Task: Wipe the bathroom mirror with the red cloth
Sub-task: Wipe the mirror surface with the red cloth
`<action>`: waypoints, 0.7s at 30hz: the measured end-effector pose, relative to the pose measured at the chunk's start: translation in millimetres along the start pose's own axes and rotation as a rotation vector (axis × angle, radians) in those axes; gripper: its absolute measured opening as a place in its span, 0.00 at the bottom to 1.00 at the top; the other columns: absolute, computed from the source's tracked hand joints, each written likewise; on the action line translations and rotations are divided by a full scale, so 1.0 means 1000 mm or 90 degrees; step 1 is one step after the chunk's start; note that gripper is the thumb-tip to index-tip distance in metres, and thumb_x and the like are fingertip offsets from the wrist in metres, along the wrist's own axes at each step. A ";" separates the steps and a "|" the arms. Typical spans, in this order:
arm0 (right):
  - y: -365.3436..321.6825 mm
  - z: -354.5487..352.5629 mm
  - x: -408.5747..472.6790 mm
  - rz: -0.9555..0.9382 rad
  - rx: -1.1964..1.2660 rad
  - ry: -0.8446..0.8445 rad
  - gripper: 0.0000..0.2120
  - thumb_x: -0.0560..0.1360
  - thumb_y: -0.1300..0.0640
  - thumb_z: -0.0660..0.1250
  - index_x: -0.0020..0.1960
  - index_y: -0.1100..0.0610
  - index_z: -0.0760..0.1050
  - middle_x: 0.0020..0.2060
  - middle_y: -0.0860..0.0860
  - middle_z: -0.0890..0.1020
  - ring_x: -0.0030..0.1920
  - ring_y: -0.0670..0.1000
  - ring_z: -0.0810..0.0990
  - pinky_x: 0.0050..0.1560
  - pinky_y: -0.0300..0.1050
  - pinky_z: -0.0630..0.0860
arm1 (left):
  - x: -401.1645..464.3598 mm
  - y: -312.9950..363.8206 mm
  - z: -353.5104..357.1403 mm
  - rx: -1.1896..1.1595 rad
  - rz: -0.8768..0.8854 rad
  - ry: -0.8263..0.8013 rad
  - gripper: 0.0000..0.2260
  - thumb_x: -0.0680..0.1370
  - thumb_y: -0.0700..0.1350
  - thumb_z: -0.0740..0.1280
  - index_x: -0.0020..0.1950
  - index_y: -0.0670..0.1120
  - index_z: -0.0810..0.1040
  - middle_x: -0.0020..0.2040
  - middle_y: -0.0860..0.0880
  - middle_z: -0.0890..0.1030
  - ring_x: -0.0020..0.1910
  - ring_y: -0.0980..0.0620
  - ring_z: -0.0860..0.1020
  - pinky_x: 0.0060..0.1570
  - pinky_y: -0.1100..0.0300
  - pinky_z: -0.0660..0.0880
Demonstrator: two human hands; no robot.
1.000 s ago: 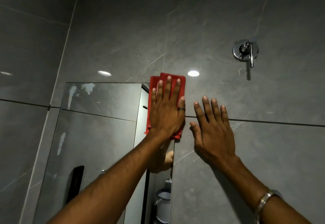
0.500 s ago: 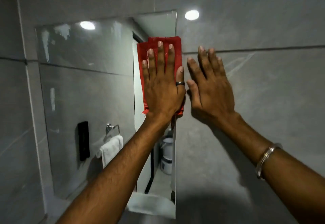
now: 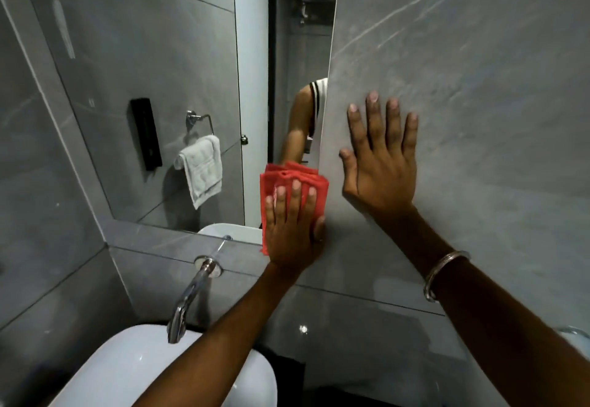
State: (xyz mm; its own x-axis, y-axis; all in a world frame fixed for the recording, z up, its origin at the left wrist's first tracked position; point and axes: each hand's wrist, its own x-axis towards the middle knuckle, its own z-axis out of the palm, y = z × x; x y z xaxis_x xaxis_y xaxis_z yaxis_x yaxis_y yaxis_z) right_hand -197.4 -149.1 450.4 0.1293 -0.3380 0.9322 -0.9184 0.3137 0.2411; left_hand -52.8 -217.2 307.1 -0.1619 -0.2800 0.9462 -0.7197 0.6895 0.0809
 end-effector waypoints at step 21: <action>0.035 -0.087 0.216 0.055 0.148 -0.009 0.30 0.84 0.43 0.44 0.84 0.50 0.49 0.84 0.51 0.47 0.84 0.49 0.41 0.84 0.51 0.40 | 0.373 0.023 -0.112 -0.040 0.059 0.079 0.29 0.86 0.56 0.48 0.84 0.48 0.43 0.85 0.44 0.44 0.84 0.43 0.42 0.82 0.39 0.45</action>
State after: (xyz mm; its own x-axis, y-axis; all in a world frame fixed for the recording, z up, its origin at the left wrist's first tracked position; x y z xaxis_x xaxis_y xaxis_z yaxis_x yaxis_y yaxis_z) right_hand -168.9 -133.7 683.4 0.0432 -0.3311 0.9426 -0.9875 0.1291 0.0906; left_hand -54.0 -231.3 697.4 -0.1387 -0.1315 0.9816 -0.6613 0.7501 0.0071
